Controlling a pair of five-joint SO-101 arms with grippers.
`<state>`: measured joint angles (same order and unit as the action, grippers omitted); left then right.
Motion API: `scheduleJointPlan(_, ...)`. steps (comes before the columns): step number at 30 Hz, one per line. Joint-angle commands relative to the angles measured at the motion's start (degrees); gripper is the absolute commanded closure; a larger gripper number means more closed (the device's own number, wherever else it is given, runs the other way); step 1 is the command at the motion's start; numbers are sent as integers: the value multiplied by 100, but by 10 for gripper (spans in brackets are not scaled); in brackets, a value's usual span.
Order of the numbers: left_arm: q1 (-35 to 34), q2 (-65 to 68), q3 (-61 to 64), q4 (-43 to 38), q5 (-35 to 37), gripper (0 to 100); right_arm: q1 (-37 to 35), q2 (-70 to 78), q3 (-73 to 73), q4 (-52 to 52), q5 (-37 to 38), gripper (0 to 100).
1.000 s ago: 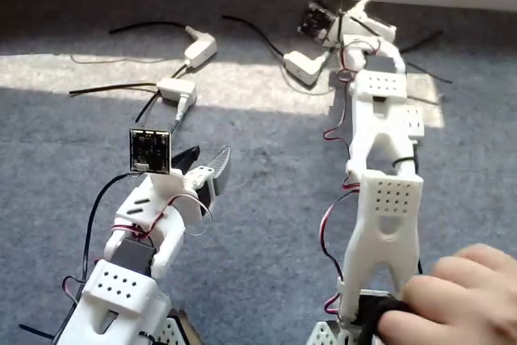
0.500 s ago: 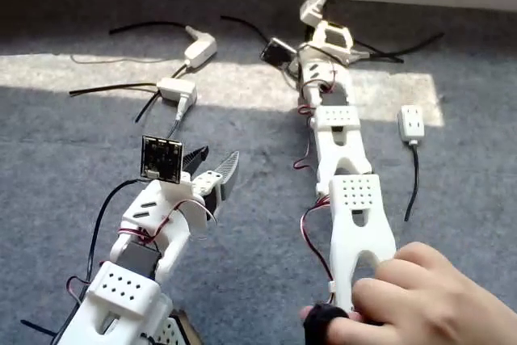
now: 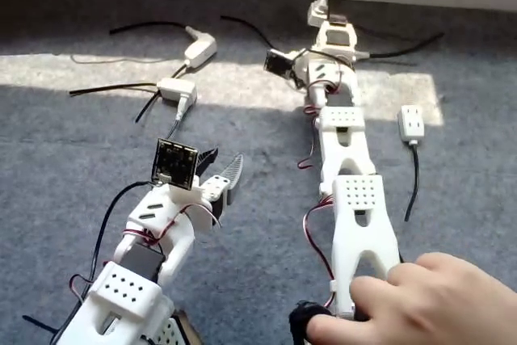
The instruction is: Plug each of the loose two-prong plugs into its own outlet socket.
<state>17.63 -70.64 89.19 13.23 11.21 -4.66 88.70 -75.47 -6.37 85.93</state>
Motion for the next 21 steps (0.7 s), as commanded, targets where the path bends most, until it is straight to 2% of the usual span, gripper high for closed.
scheduleJointPlan(1, 57, -75, -31, -114, -62, 835, -22, -207, -163, -180, 193, 719)
scheduleJointPlan(5, 57, -75, -31, -114, -62, 835, -40, -215, -233, -295, 202, 695)
scheduleJointPlan(12, 57, -75, -31, -114, -62, 835, -48, -101, 189, -1420, 158, 651)
scheduleJointPlan(17, 57, -75, -31, -114, -62, 835, -48, 611, 303, -2273, 211, 646)
scheduleJointPlan(19, 57, -75, -31, -114, -62, 835, -48, 971, 295, -2642, 554, 646)
scheduleJointPlan(21, 57, -75, -31, -114, -62, 835, -13, 1262, 295, -2897, 1310, 646)
